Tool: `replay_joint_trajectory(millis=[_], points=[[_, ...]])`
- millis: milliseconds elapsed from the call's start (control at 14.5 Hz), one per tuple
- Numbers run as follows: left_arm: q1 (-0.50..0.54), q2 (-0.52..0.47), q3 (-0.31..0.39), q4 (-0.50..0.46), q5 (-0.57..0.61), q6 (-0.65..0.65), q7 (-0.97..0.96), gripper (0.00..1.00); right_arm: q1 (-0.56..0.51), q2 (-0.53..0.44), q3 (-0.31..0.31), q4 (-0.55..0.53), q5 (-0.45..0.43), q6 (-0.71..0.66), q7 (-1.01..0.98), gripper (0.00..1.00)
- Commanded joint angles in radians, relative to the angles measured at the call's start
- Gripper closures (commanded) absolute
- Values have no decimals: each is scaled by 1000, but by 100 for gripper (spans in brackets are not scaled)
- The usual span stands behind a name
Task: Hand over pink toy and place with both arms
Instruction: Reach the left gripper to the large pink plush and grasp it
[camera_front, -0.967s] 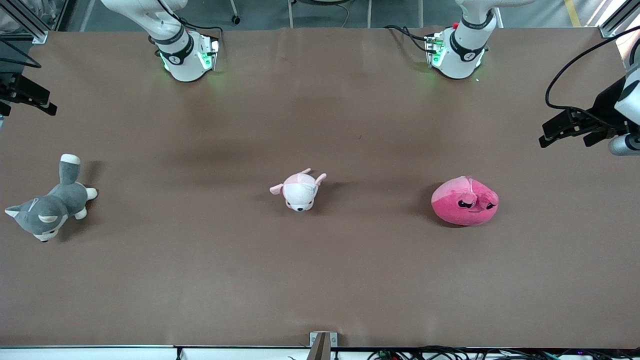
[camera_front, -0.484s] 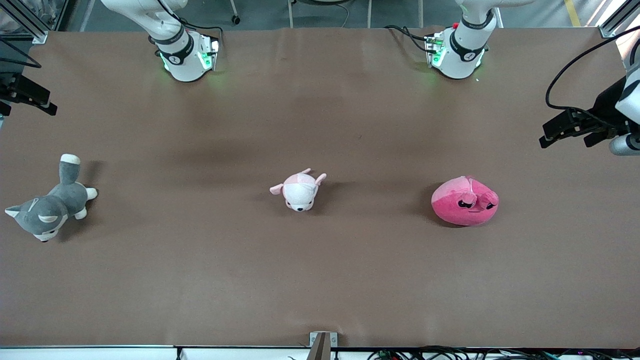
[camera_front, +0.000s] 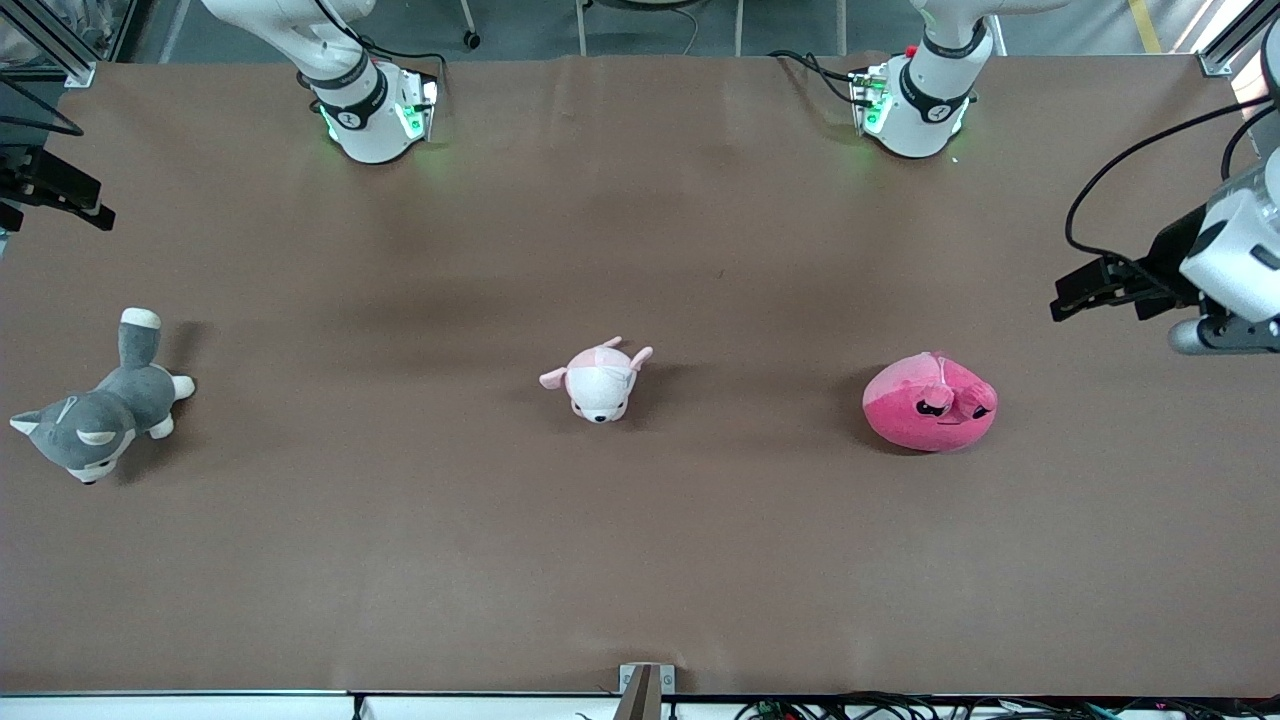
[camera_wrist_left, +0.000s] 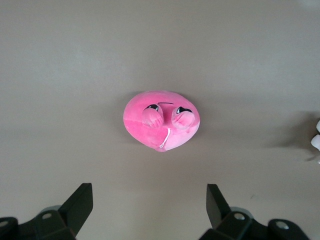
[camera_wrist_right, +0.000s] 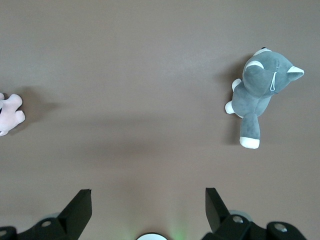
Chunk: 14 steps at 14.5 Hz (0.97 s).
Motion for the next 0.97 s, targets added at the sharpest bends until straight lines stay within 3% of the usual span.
replay_joint_trajectory(millis=[0,484,898], points=[[8,61,-1,22,23,2,10,0,-5,-35,3,-37,0,5,-13,0],[0,237,0,8,21,57,6,0,-2,-36,3,-37,-1,6,-13,0],[1,285,0,-73,23,158,-6,0,-5,-33,3,-47,-18,17,-13,0]])
